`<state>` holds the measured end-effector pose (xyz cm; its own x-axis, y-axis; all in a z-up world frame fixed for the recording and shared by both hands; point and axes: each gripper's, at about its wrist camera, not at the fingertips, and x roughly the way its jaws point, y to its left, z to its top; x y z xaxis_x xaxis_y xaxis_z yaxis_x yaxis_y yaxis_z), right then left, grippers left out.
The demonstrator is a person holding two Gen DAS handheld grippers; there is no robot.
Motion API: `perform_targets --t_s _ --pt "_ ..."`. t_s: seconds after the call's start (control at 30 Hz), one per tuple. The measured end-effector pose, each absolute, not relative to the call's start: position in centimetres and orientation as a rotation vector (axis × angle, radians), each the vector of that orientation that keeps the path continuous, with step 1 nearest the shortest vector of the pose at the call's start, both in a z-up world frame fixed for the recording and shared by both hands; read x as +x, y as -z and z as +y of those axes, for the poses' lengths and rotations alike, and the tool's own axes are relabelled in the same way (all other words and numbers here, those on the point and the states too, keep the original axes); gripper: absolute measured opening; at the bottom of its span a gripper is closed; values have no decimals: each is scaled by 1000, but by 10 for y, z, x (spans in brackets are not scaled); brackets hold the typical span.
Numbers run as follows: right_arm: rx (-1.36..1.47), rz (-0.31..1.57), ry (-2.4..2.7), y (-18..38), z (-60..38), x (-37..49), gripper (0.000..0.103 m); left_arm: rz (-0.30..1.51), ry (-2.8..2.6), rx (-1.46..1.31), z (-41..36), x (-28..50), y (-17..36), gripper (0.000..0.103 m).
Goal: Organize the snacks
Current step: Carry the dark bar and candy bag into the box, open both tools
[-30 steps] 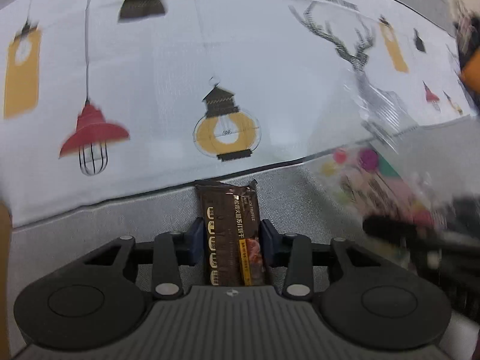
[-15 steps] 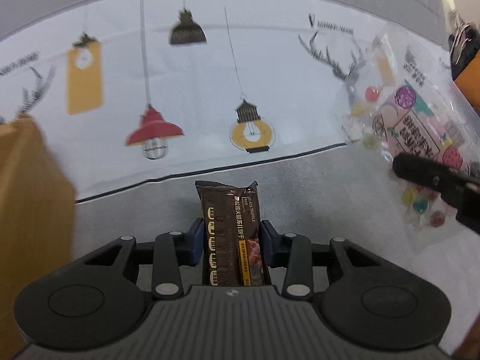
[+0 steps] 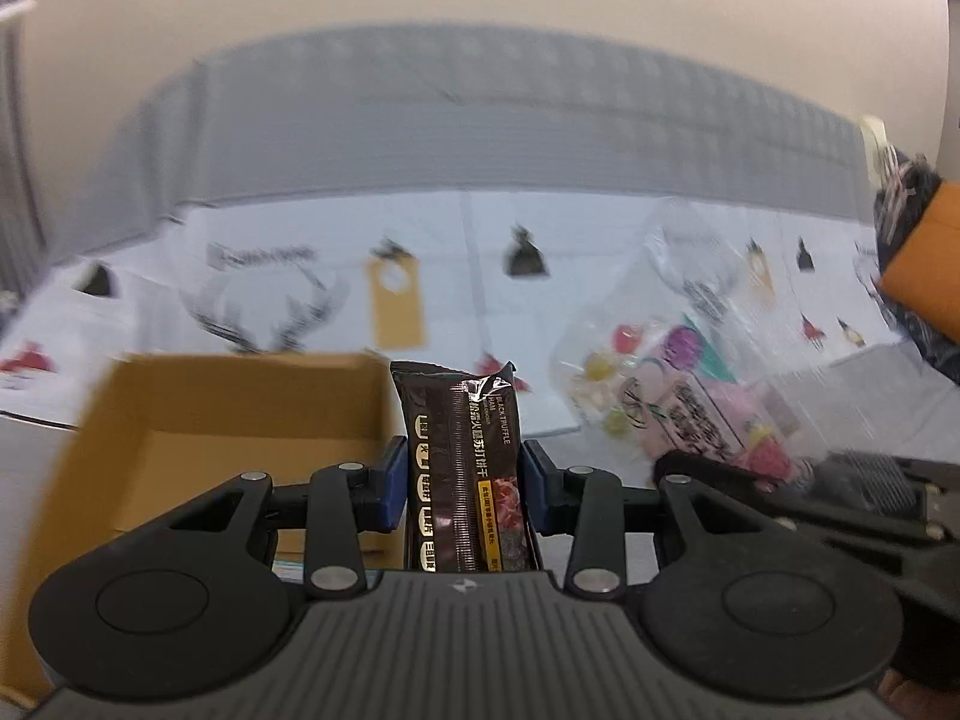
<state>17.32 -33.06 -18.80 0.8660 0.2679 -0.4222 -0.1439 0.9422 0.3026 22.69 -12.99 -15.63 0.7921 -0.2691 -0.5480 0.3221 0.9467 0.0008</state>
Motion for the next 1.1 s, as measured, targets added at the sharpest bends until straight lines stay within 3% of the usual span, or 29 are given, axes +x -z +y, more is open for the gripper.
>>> perform_targets --t_s 0.27,0.43,0.63,0.93,0.97,1.03,1.07,1.1 --pt "245 416 -386 127 -232 183 13 454 247 -7 -24 206 121 43" --pt "202 444 -452 122 -187 202 13 438 221 -55 19 211 118 43" --pt "259 561 -482 154 -158 229 13 538 197 -92 48 236 155 43" --pt "404 860 -450 254 -139 279 15 778 165 -124 64 278 244 43" --pt "389 886 -448 257 -135 280 18 790 168 -126 65 278 247 43" --pt "358 920 -392 263 -133 280 38 802 140 -129 70 278 251 47" --pt "351 921 -360 264 -134 279 58 802 133 -139 73 277 250 55" --pt "358 906 -357 262 -138 276 65 800 136 -154 76 275 248 65"
